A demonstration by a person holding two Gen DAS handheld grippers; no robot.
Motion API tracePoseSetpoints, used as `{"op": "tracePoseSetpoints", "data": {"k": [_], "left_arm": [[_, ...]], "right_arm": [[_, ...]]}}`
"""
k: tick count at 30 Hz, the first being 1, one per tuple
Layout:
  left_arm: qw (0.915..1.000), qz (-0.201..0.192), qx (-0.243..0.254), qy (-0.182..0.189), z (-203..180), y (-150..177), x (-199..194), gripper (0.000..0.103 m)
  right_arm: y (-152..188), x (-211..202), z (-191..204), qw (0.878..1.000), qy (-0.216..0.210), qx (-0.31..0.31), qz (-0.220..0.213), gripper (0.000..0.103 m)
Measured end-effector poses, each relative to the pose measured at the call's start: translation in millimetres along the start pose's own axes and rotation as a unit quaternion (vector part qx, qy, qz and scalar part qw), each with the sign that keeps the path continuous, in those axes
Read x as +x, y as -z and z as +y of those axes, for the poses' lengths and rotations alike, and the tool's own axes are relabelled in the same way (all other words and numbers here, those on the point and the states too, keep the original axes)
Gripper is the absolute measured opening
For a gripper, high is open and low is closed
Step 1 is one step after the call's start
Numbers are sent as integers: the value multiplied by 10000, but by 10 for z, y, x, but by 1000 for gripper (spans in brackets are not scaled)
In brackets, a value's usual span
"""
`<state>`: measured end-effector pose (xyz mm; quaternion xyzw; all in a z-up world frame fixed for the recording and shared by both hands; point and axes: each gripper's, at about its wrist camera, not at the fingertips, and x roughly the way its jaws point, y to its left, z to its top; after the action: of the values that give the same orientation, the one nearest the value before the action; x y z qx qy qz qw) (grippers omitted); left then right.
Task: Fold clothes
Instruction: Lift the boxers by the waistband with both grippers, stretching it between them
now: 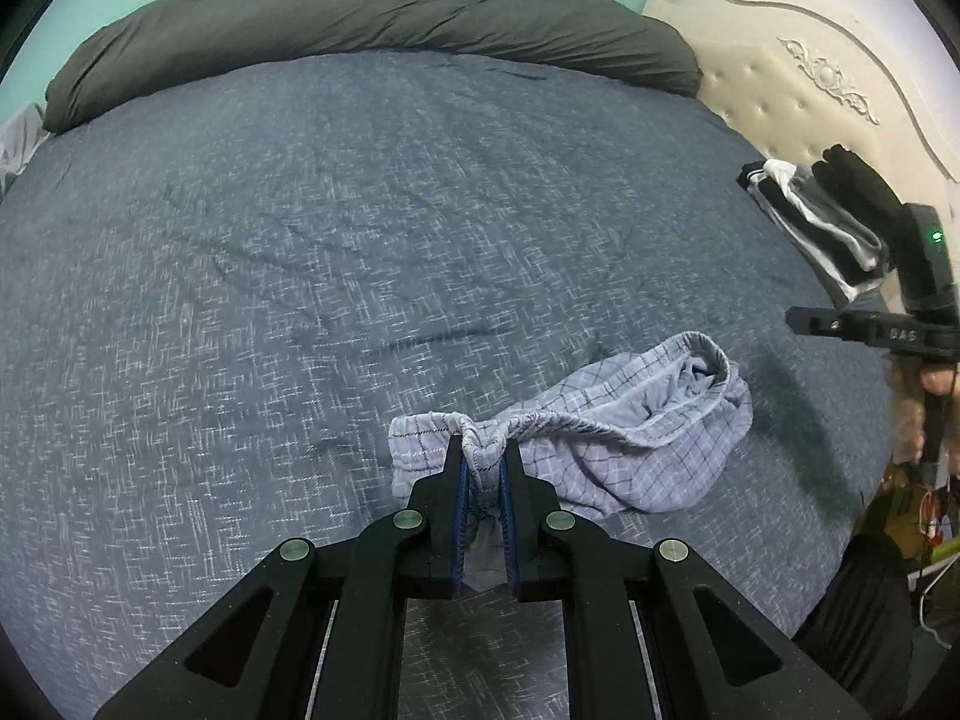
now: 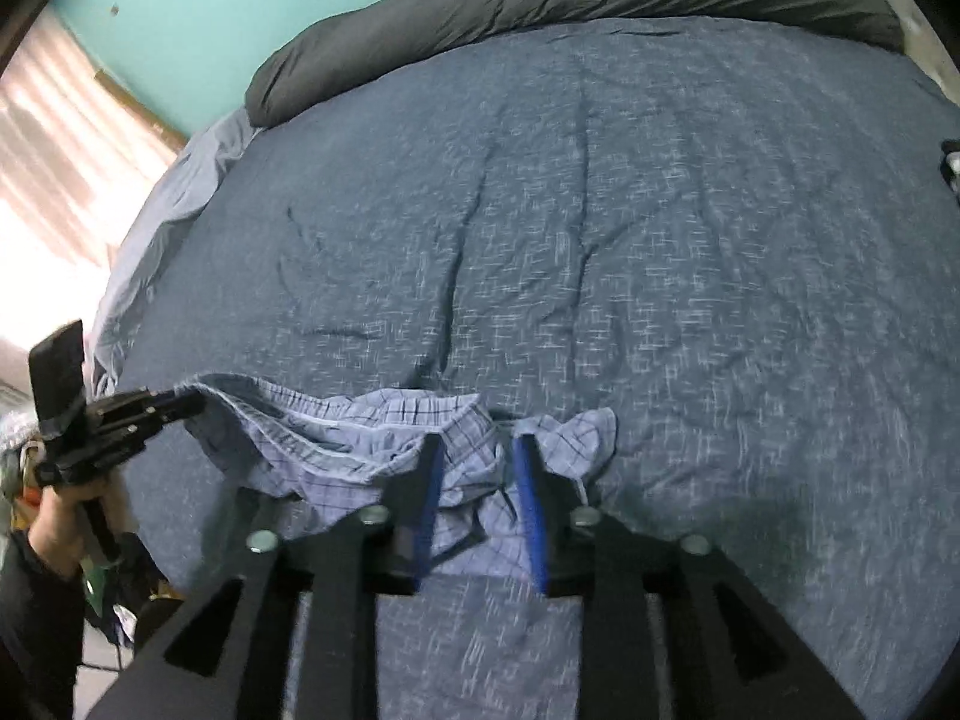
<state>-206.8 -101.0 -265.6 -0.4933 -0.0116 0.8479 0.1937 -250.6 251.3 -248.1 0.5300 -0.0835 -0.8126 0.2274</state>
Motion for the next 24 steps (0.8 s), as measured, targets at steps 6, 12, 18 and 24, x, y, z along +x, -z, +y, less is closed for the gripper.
{"op": "tracePoseSetpoints", "data": {"k": [6, 12, 18, 24], "left_arm": [[10000, 11, -38, 12, 76, 4, -3, 10], [10000, -3, -87, 23, 152, 33, -25, 10], [9999, -46, -126, -25, 235, 58, -94, 10], [9998, -81, -163, -53, 307, 69, -145, 10]], "right_arm": [[-11, 317, 17, 9997, -152, -145, 131, 41], [-29, 635, 40, 9989, -324, -211, 258, 47], [-41, 896, 91, 9978, -460, -327, 340, 47], [-62, 830, 172, 9968, -616, -514, 39, 6]]}}
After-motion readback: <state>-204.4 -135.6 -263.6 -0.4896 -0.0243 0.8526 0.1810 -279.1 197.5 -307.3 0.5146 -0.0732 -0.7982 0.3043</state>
